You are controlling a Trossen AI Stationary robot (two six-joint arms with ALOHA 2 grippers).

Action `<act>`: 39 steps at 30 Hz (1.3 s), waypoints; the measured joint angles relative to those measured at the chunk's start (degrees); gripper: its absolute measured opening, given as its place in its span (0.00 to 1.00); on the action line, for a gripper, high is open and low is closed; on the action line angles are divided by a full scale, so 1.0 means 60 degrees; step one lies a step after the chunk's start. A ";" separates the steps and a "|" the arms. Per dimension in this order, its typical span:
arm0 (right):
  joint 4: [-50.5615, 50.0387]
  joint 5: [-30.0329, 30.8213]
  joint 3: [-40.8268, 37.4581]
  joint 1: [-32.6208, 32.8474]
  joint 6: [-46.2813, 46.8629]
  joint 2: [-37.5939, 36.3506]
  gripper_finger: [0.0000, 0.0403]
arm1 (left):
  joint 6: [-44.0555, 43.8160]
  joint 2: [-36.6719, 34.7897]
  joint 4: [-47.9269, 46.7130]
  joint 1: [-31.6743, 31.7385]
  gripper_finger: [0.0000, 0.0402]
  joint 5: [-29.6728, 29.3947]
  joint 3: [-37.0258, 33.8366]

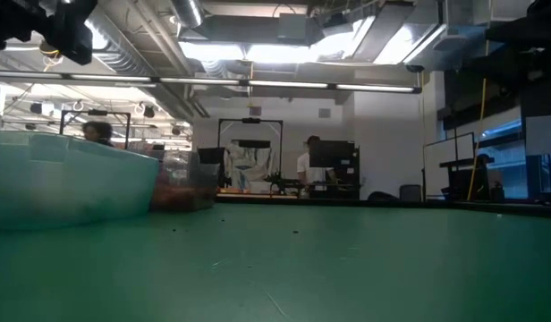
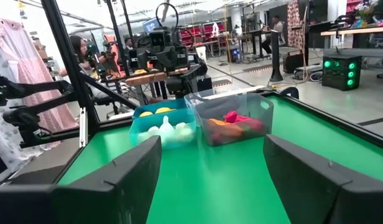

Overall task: Sort produce into baskets
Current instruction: Return to Home Position

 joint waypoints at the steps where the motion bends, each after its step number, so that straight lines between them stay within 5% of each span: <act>1: 0.0002 0.0000 0.0000 0.0000 0.0000 0.0000 0.70 | -0.0043 0.0000 0.0037 0.0000 0.59 -0.0169 -0.0082; 6: 0.0117 0.0003 -0.0176 0.0000 -0.0005 -0.0007 0.70 | -0.0383 0.0000 0.0231 0.0000 0.59 -0.1146 -0.0888; 13: 0.1684 0.0004 -0.1326 0.0000 -0.0497 0.0018 0.70 | -0.0287 0.0000 0.0615 -0.0013 0.59 -0.1249 -0.1106; 18: 0.1833 -0.1239 -0.1333 0.0000 -0.1306 -0.0002 0.70 | -0.0172 0.0004 0.0636 -0.0010 0.59 -0.1237 -0.1104; 22: 0.1803 -0.2467 -0.1344 0.0003 -0.1753 0.0000 0.70 | -0.0204 0.0003 0.0515 -0.0010 0.59 -0.0698 -0.1104; 27: 0.1714 -0.2571 -0.1351 0.0000 -0.2009 0.0065 0.70 | -0.0222 0.0000 0.0491 -0.0014 0.59 0.0238 -0.1100; 34: 0.1683 -0.2638 -0.1362 0.0000 -0.2545 0.0185 0.70 | 0.0028 0.0036 -0.0014 -0.0010 0.59 0.0257 -0.1090; 39: 0.1657 -0.2327 -0.1366 0.0000 -0.2554 0.0333 0.70 | -0.1454 0.0040 -0.0037 -0.0010 0.59 0.0334 -0.1090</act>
